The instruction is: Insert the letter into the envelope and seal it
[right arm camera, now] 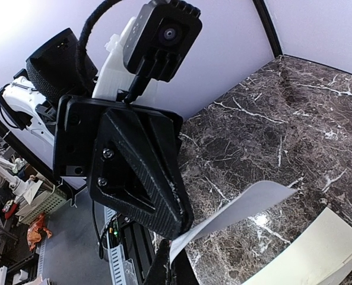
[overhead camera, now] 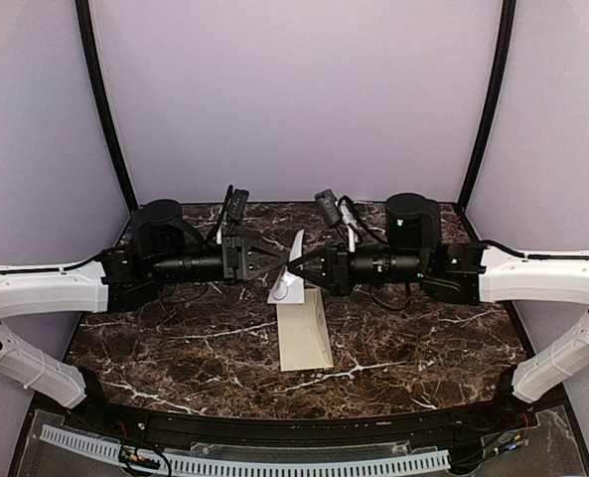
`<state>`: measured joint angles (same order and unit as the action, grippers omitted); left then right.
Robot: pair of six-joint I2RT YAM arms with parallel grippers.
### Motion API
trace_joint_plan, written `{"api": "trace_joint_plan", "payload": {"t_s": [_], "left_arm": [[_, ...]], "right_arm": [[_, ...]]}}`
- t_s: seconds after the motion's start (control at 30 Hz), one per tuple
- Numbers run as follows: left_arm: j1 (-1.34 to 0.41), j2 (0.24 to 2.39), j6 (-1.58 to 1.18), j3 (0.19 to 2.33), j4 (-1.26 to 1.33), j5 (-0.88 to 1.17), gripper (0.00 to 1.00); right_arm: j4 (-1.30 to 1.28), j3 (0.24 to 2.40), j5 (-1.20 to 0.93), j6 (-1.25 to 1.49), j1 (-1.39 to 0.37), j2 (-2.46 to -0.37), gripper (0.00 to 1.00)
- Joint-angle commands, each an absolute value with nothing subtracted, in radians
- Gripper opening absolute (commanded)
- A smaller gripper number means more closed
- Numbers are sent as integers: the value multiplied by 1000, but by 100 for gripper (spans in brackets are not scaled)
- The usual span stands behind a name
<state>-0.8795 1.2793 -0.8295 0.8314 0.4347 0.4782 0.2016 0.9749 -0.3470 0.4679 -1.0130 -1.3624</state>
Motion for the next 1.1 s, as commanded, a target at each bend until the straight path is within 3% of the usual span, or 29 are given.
{"api": "trace_joint_plan", "payload": {"t_s": [0.0, 0.43, 0.73, 1.07], "left_arm": [[-887, 1280, -824, 841, 372, 513, 3], [-887, 1257, -796, 832, 335, 479, 1], [-887, 1148, -653, 821, 393, 446, 24], [-887, 1169, -454, 878, 299, 478, 41]], "right_arm": [[291, 978, -313, 458, -1017, -1316, 0], [302, 954, -291, 466, -1017, -1296, 0], [270, 969, -280, 482, -1014, -1312, 0], [279, 991, -329, 520, -1006, -1317, 0]]}}
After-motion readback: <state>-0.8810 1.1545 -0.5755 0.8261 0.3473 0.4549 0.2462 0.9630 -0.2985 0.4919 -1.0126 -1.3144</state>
